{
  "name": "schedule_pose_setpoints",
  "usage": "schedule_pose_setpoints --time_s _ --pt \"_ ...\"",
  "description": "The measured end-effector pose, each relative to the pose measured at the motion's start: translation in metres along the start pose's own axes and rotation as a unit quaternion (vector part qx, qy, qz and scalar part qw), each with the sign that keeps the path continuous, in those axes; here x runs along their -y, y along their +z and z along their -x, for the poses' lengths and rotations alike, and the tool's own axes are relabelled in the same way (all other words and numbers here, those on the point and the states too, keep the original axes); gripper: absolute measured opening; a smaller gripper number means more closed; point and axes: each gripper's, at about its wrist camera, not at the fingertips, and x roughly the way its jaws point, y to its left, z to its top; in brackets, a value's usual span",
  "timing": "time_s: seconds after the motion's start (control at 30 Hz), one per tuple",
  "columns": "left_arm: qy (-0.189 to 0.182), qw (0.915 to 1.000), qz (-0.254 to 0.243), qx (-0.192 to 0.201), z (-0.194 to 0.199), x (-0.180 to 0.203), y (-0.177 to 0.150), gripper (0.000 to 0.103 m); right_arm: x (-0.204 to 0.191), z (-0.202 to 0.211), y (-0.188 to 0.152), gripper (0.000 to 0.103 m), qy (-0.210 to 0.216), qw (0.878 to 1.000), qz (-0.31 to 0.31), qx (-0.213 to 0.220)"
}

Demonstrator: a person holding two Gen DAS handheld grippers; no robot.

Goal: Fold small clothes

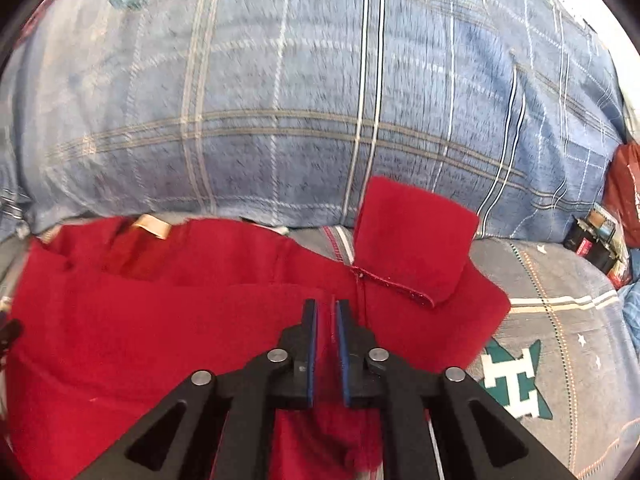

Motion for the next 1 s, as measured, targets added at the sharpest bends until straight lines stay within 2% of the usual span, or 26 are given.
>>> schedule_pose_setpoints --time_s 0.1,0.23,0.27,0.33,0.43,0.5,0.57,0.67,0.83,1.0 --pt "-0.012 0.9999 0.004 0.003 0.003 0.000 0.001 0.056 -0.008 0.014 -0.008 0.027 0.033 0.999 -0.001 0.004" --pt "-0.036 0.9993 0.009 -0.003 0.001 0.000 0.004 0.057 -0.017 -0.004 -0.023 0.027 0.055 0.998 0.000 -0.029" --pt "-0.036 0.9993 0.007 -0.008 -0.002 0.001 0.005 0.063 -0.017 -0.011 -0.026 0.028 0.054 0.998 0.000 -0.039" --pt "-0.039 0.9989 -0.001 -0.026 -0.011 0.004 0.004 0.067 -0.017 -0.012 -0.027 0.028 0.062 0.998 0.004 -0.034" --pt "-0.041 0.9985 0.009 -0.036 -0.016 0.002 0.003 0.067 -0.006 -0.004 -0.021 0.028 0.083 0.996 -0.007 -0.043" --pt "-0.042 0.9983 0.010 -0.040 -0.017 0.001 0.003 0.068 0.009 0.012 -0.018 0.036 0.065 0.998 -0.017 -0.020" --pt "-0.038 0.9985 0.009 -0.038 -0.017 0.002 0.002 0.068 0.024 0.021 -0.019 0.039 0.057 0.998 -0.034 -0.004" --pt "-0.036 0.9987 0.006 -0.036 -0.016 0.003 0.002 0.068 0.034 0.023 -0.022 0.040 0.062 0.997 -0.048 -0.008" --pt "-0.045 0.9985 0.021 -0.024 -0.008 -0.002 0.005 0.068 0.037 0.021 -0.027 0.040 0.042 0.998 -0.054 -0.001" --pt "-0.056 0.9983 0.016 -0.011 -0.002 0.000 0.006 0.068 0.062 0.012 -0.017 0.041 0.047 0.992 -0.115 -0.002"
